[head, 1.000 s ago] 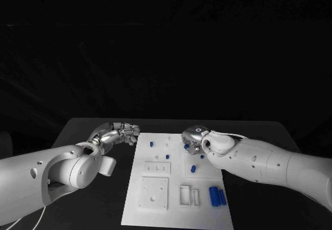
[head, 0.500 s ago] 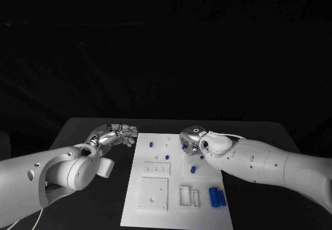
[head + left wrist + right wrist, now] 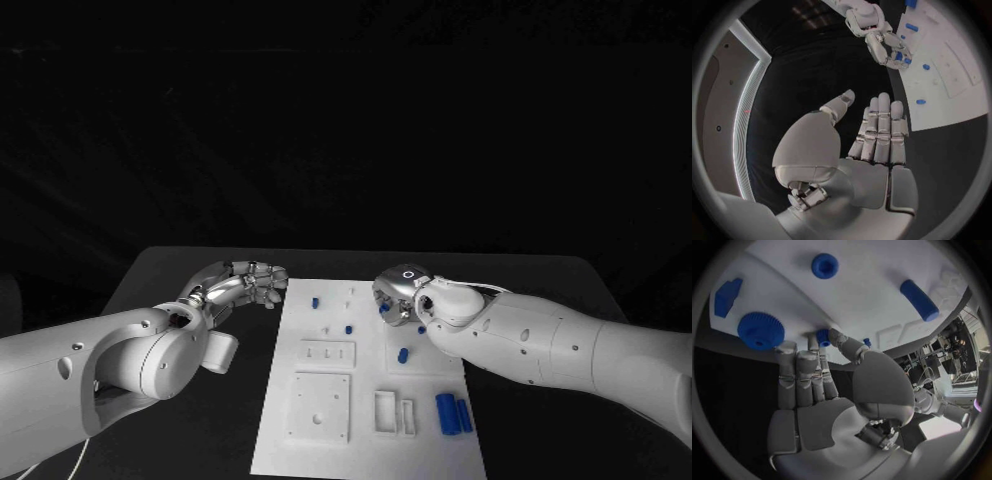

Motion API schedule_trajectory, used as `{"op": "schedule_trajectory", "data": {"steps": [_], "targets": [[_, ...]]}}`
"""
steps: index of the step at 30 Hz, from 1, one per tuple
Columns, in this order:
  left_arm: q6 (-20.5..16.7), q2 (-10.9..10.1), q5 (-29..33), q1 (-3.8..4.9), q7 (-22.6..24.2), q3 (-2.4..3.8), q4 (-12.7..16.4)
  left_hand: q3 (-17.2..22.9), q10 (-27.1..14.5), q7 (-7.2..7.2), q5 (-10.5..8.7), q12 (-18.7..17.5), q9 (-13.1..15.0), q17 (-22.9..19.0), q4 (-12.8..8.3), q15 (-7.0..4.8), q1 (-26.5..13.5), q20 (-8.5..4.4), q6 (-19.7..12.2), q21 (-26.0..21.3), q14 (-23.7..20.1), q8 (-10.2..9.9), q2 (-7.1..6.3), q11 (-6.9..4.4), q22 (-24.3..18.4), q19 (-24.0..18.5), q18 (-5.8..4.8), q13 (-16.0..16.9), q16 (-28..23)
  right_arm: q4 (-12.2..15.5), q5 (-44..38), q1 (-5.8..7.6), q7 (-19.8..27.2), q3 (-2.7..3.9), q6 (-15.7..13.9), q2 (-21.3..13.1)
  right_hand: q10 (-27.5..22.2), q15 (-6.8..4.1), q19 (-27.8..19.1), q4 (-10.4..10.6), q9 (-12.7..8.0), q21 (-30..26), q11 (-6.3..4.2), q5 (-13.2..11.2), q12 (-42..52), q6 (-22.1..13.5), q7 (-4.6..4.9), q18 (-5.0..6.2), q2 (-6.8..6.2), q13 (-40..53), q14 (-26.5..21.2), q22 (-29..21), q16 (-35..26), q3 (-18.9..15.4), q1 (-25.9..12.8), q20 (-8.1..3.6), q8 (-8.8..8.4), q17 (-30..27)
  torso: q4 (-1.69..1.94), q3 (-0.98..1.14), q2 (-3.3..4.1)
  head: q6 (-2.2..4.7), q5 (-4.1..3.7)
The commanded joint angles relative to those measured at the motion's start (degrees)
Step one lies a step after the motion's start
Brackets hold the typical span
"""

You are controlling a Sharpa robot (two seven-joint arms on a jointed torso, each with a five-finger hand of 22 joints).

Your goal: Assemble the parts on the task board

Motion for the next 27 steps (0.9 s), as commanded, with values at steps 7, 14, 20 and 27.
{"op": "schedule_trajectory", "data": {"steps": [7, 14, 20, 27], "targets": [[0.9, 0.1, 0.2, 0.06, 0.1, 0.03, 0.0, 0.3, 0.3, -0.02, -0.27, -0.2, 0.1, -0.1, -0.1, 0.12, -0.4, -0.49, 0.3, 0.3, -0.3, -0.3, 0.02, -0.04, -0.1, -0.1, 0.64, 0.1, -0.4, 0.8, -1.3, -0.6, -2.0, -0.11, -2.2, -0.2, 1.9, -1.87, -0.2, -0.4, 0.5, 0.4, -0.87, 0.4, 0.4, 0.8, -0.11, 4.95, 0.76, 1.0, -1.4, 1.2, 0.3, 0.3, 0.3, -0.68, 0.32, -0.2, -0.07, -0.06, 0.14, 0.32, -0.01], [0.8, 0.0, 0.2, 0.06, 0.1, 0.03, -0.1, 0.3, 0.3, -0.01, -0.26, -0.2, 0.1, -0.1, -0.2, 0.11, -0.4, -0.52, 0.3, 0.3, -0.3, -0.4, 0.01, -0.04, -0.1, -0.1, 0.62, 0.1, -0.4, 1.4, -1.9, -0.59, -3.1, 1.13, -6.2, -0.4, 2.0, -1.94, -0.1, -0.5, 0.7, 0.5, -0.94, 0.4, 0.4, 1.0, -0.2, 4.95, 0.54, 1.3, -1.4, 1.2, 0.5, 0.5, 0.4, -0.78, 0.38, -0.3, -0.1, -0.11, 0.24, 0.75, 0.04], [0.7, 0.0, 0.2, 0.07, 0.2, 0.04, -0.1, 0.4, 0.3, 0.0, -0.26, -0.3, 0.1, -0.1, -0.3, 0.11, -0.4, -0.57, 0.2, 0.3, -0.4, -0.4, -0.01, -0.04, -0.1, -0.1, 0.59, 0.1, -0.4, 1.9, -2.3, -0.57, -4.0, 2.22, -9.1, -0.2, 2.1, -2.08, -0.1, -0.4, 1.0, 0.8, -1.07, 0.4, 0.5, 1.3, -0.32, 4.95, 0.0, 2.1, -1.4, 1.2, 0.6, 1.1, 0.6, -1.02, 0.37, -0.4, -0.1, -0.16, 0.25, 1.06, -0.06], [0.6, 0.3, 0.2, 0.07, 0.2, 0.04, -0.3, 0.5, 0.3, 0.01, -0.27, -0.3, 0.1, -0.1, -0.4, 0.11, -0.4, -0.61, 0.2, 0.3, -0.4, -0.4, -0.02, -0.03, -0.2, -0.1, 0.54, 0.1, -0.4, 1.3, -3.2, -0.56, -4.8, 2.49, -10.1, 1.2, 2.0, -2.1, -0.1, -0.2, 1.2, 0.9, -1.09, 0.4, 0.4, 1.4, -0.34, 4.95, -0.3, 2.5, -1.5, 1.1, 0.7, 1.4, 0.6, -1.11, 0.29, -0.6, 0.05, -0.17, 0.33, 1.19, -0.08]]}}
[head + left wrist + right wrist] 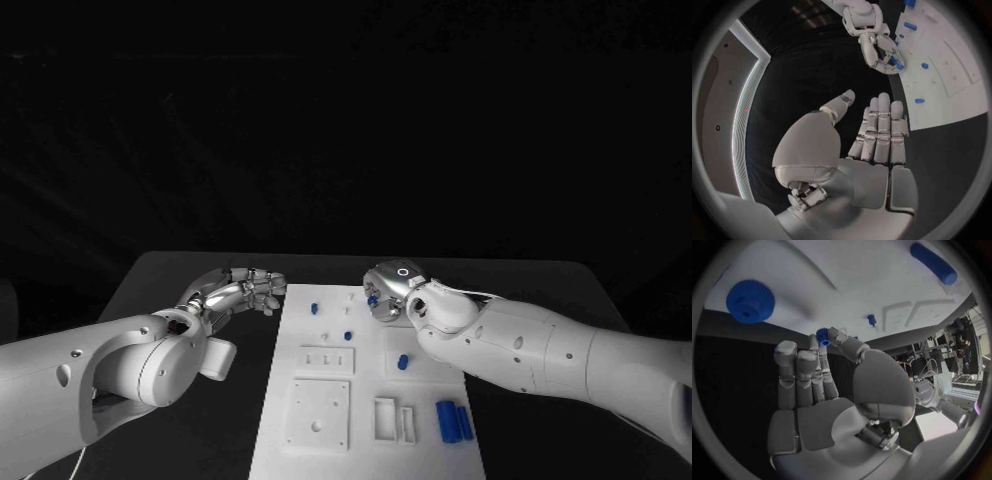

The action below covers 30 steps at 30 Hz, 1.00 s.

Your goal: Assemble the parts on the task board

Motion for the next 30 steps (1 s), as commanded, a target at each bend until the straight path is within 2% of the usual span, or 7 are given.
{"op": "schedule_trajectory", "data": {"steps": [1, 6, 13, 16, 20, 24, 30], "targets": [[0.6, 0.3, 0.2, 0.06, 0.3, 0.04, 0.0, 0.2, 0.3, 0.01, -0.27, -0.3, 0.1, -0.1, -0.1, 0.11, -0.4, -0.41, 0.2, 0.3, -0.4, -0.2, -0.02, -0.02, -0.1, 0.1, 0.61, 0.1, -0.4, -0.3, -1.8, -0.02, -1.3, 0.04, -2.2, 0.6, 2.0, -2.01, 0.0, 0.0, 0.3, 0.4, -1.09, 0.2, 0.2, 0.2, 0.0, 6.13, -0.06, 1.6, -1.4, 1.1, 0.3, 0.3, 0.4, -0.39, 0.07, -0.1, 0.15, -0.01, 0.04, 0.12, 0.0], [0.6, 0.5, 0.2, 0.06, 0.3, 0.05, -0.1, 0.3, 0.3, 0.01, -0.27, -0.3, 0.1, -0.1, -0.2, 0.11, -0.4, -0.43, 0.2, 0.4, -0.4, -0.2, 0.0, -0.01, -0.1, 0.1, 0.58, 0.1, -0.4, -1.7, -1.8, -0.02, -1.3, 0.07, -2.7, 2.0, 1.9, -2.01, 0.0, 0.0, 0.4, 0.4, -1.08, 0.2, 0.2, 0.2, -0.01, 6.13, -0.19, 1.8, -1.4, 1.1, 0.3, 0.4, 0.4, -0.41, 0.03, -0.1, 0.11, -0.06, 0.05, 0.25, 0.12], [0.7, 0.7, 0.2, 0.07, 0.3, 0.06, -0.2, 0.3, 0.3, 0.02, -0.27, -0.4, 0.1, -0.1, -0.2, 0.11, -0.5, -0.47, 0.2, 0.4, -0.4, -0.2, 0.03, 0.0, -0.1, 0.1, 0.54, 0.1, -0.4, -3.2, -2.4, -0.06, -1.6, 0.08, -3.3, 3.7, 1.9, -2.0, 0.0, 0.1, 0.5, 0.4, -1.07, 0.2, 0.1, 0.2, -0.01, 6.13, -0.3, 2.0, -1.5, 1.1, 0.3, 0.6, 0.4, -0.44, -0.03, -0.2, 0.34, -0.03, 0.15, 0.38, 0.25], [0.7, 0.7, 0.2, 0.08, 0.3, 0.07, -0.1, 0.3, 0.3, 0.02, -0.27, -0.4, 0.1, -0.1, -0.3, 0.11, -0.5, -0.49, 0.3, 0.4, -0.4, -0.2, 0.02, 0.0, -0.2, 0.1, 0.52, 0.1, -0.4, -3.5, -2.5, -0.06, -1.6, 0.1, -3.7, 4.3, 1.8, -2.0, 0.0, 0.1, 0.5, 0.5, -1.07, 0.2, 0.1, 0.3, -0.02, 6.13, -0.35, 2.0, -1.5, 1.1, 0.3, 0.6, 0.4, -0.46, -0.04, -0.2, 0.33, -0.07, 0.35, 0.67, 0.34], [0.7, 0.8, 0.2, 0.09, 0.3, 0.09, -0.1, 0.4, 0.3, 0.02, -0.27, -0.4, 0.1, -0.1, -0.3, 0.11, -0.5, -0.51, 0.3, 0.4, -0.4, -0.2, 0.02, 0.0, -0.2, 0.1, 0.51, 0.1, -0.3, -4.2, -2.6, -0.06, -1.6, 0.11, -3.8, 5.0, 1.8, -2.0, 0.0, 0.1, 0.5, 0.5, -1.07, 0.2, 0.1, 0.3, -0.02, 6.13, -0.41, 2.1, -1.5, 1.1, 0.3, 0.7, 0.5, -0.47, -0.06, -0.3, 0.58, -0.18, 0.57, 0.81, 0.24], [0.6, 0.8, 0.2, 0.09, 0.3, 0.1, 0.0, 0.4, 0.3, 0.02, -0.27, -0.4, 0.1, -0.1, -0.4, 0.11, -0.5, -0.53, 0.3, 0.4, -0.4, -0.2, 0.02, 0.0, -0.2, 0.0, 0.49, 0.1, -0.3, -5.3, -2.6, -0.06, -1.5, 0.12, -3.9, 5.7, 1.8, -1.99, 0.0, 0.2, 0.5, 0.5, -1.06, 0.2, 0.0, 0.3, -0.02, 6.13, -0.47, 2.2, -1.5, 1.1, 0.3, 0.8, 0.5, -0.48, -0.1, -0.3, 0.54, -0.19, 0.65, 0.85, 0.39], [0.6, 1.0, 0.2, 0.09, 0.3, 0.11, -0.1, 0.4, 0.3, 0.02, -0.27, -0.4, 0.2, -0.1, -0.4, 0.11, -0.5, -0.55, 0.3, 0.4, -0.4, -0.3, 0.02, 0.0, -0.2, 0.0, 0.47, 0.1, -0.3, -7.1, -2.5, -0.09, -1.0, 0.12, -4.3, 6.6, 1.8, -1.98, 0.0, 0.2, 0.6, 0.5, -1.05, 0.2, 0.0, 0.3, -0.02, 6.13, -0.55, 2.3, -1.5, 1.1, 0.3, 0.8, 0.5, -0.49, -0.13, -0.3, 0.79, -0.34, 1.05, 1.0, 0.18]]}}
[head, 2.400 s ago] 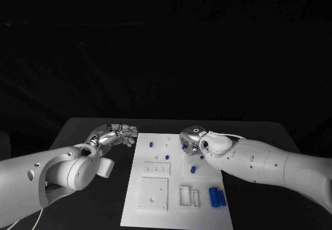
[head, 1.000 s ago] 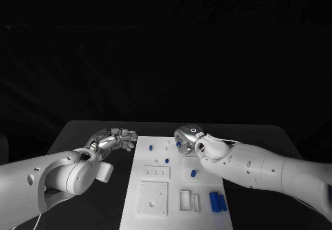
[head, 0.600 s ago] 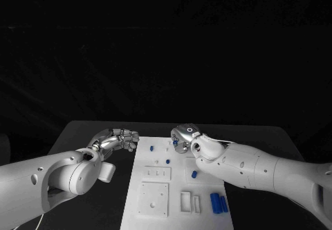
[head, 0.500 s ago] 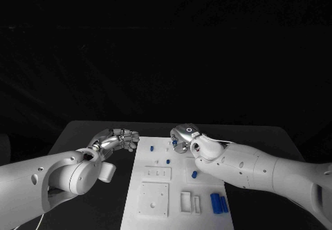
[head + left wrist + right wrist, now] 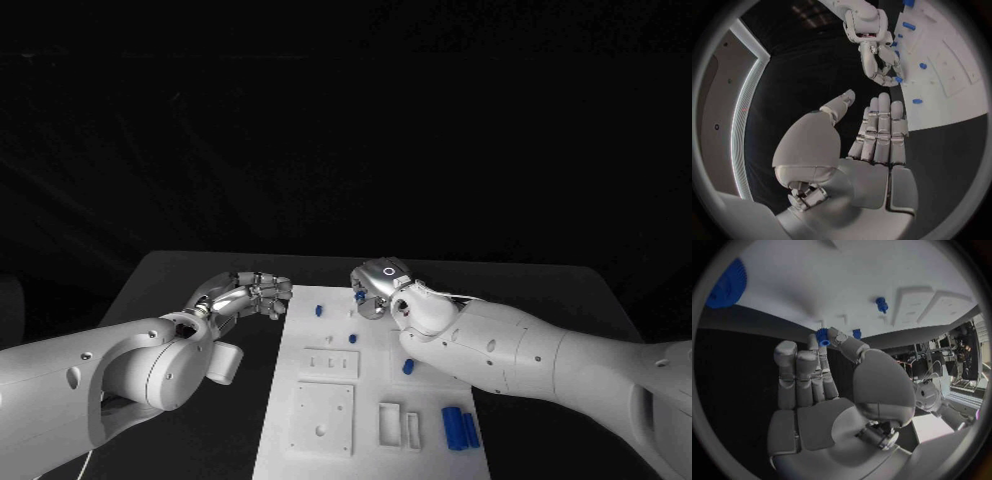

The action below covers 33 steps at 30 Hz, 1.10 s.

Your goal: Assemble the parts on the task board

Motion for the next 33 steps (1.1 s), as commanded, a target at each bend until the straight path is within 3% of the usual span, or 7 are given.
{"op": "schedule_trajectory", "data": {"steps": [1, 14, 33], "targets": [[0.6, 0.2, 0.2, 0.07, 0.3, 0.06, 0.1, 0.2, 0.4, 0.01, -0.27, -0.2, 0.1, -0.1, -0.3, 0.11, -0.5, -0.56, 0.3, 0.2, -0.4, -0.3, 0.02, 0.02, -0.1, 0.0, 0.99, 0.1, -0.3, -0.5, -0.9, -0.04, 0.3, 0.01, -0.7, 0.2, 1.7, -1.98, 0.0, 0.0, 0.5, 0.3, -1.05, 0.1, 0.3, 0.4, -0.07, 6.14, -0.33, 2.3, -1.5, 1.1, 0.3, 0.3, 0.3, -0.55, 0.09, -0.1, 0.25, -0.15, 0.39, 0.11, -0.12], [0.6, 0.4, 0.2, 0.08, 0.3, 0.08, -0.1, 0.3, 0.4, 0.02, -0.28, -0.3, 0.1, -0.1, -0.4, 0.11, -0.5, -0.6, 0.3, 0.3, -0.4, -0.3, 0.02, 0.02, -0.1, 0.0, 0.94, 0.1, -0.3, -1.2, -0.8, -0.02, 0.4, 0.03, -0.7, 0.9, 1.7, -1.97, 0.0, 0.1, 0.6, 0.3, -1.04, 0.1, 0.2, 0.4, -0.09, 6.14, -0.54, 2.5, -1.5, 1.1, 0.4, 0.5, 0.4, -0.56, 0.02, -0.2, 0.7, -0.41, 1.19, 0.4, -0.27], [0.6, 0.6, 0.2, 0.08, 0.2, 0.07, -0.4, 0.4, 0.4, 0.03, -0.29, -0.3, 0.1, -0.1, -0.5, 0.11, -0.6, -0.67, 0.3, 0.3, -0.4, -0.3, 0.04, 0.03, -0.2, 0.0, 0.86, 0.1, -0.3, -1.9, -0.8, 0.03, 0.0, 0.03, -0.1, 1.4, 1.6, -1.95, -0.1, 0.3, 0.7, 0.4, -1.02, 0.1, 0.1, 0.4, -0.08, 6.14, -0.78, 2.8, -1.5, 1.0, 0.4, 0.7, 0.4, -0.56, -0.11, -0.3, 0.57, -0.5, 1.38, 0.76, -0.17]]}}
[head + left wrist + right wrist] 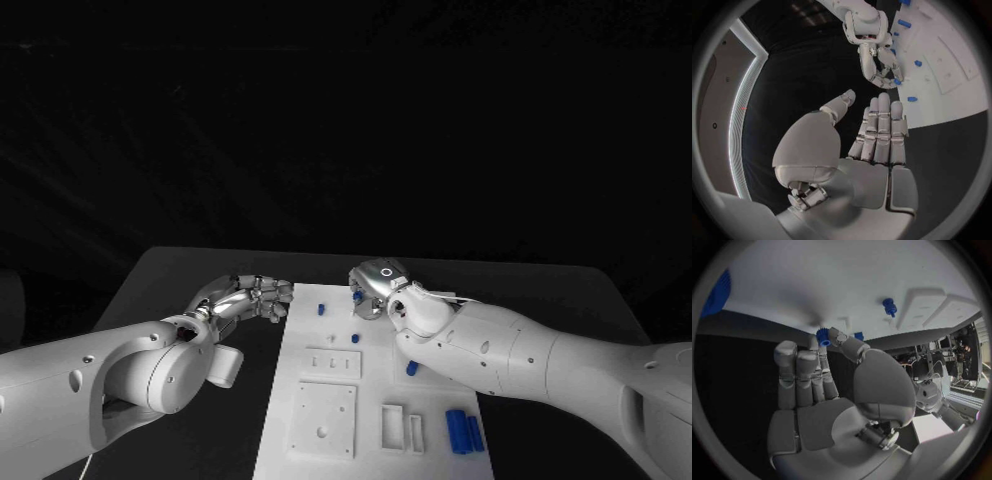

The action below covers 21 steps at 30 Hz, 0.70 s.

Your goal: Assemble the parts on the task board

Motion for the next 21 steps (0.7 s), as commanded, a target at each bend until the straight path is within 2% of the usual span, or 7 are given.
{"op": "schedule_trajectory", "data": {"steps": [1, 15, 21], "targets": [[0.6, 0.0, 0.2, 0.08, 0.3, 0.06, 0.1, 0.1, 0.4, 0.03, -0.29, -0.3, 0.1, -0.1, -0.2, 0.11, -0.6, -0.23, 0.3, 0.3, -0.4, -0.3, 0.04, 0.09, -0.1, 0.0, 0.79, 0.1, -0.3, 0.0, -0.8, -0.06, 0.0, -0.05, 1.0, 0.1, 1.6, -1.95, -0.1, 0.0, 0.1, 0.4, -1.02, 0.2, 0.1, 0.5, -0.12, 6.25, -0.1, 0.3, -1.5, 1.1, 0.4, 0.5, 0.7, -0.31, 0.34, -0.1, -0.03, -0.03, 0.11, 0.07, -0.03], [0.6, 0.1, 0.2, 0.08, 0.2, 0.06, 0.0, 0.1, 0.4, 0.03, -0.3, -0.4, 0.1, -0.1, -0.3, 0.11, -0.7, -0.27, 0.3, 0.3, -0.4, -0.3, 0.04, 0.09, -0.1, 0.0, 0.75, 0.1, -0.3, -0.5, -1.7, -0.02, -1.5, -0.04, 1.2, 0.2, 1.5, -1.92, -0.1, 0.1, 0.2, 0.4, -0.99, 0.2, 0.0, 0.4, -0.1, 6.25, -0.24, 0.5, -1.6, 1.0, 0.4, 0.6, 0.7, -0.29, 0.25, -0.2, -0.06, -0.06, 0.22, 0.32, -0.05], [0.6, 0.1, 0.2, 0.08, 0.2, 0.06, 0.1, 0.2, 0.4, 0.03, -0.3, -0.4, 0.1, -0.1, -0.3, 0.11, -0.7, -0.28, 0.3, 0.4, -0.4, -0.3, 0.05, 0.1, -0.1, 0.0, 0.73, 0.1, -0.3, -0.5, -2.1, 0.03, -2.0, 0.0, 0.2, 0.2, 1.5, -1.91, -0.2, 0.2, 0.2, 0.4, -0.98, 0.2, 0.0, 0.5, -0.1, 6.25, -0.37, 0.6, -1.6, 1.0, 0.4, 0.7, 0.8, -0.29, 0.2, -0.2, -0.1, -0.05, 0.31, 0.48, -0.01]]}}
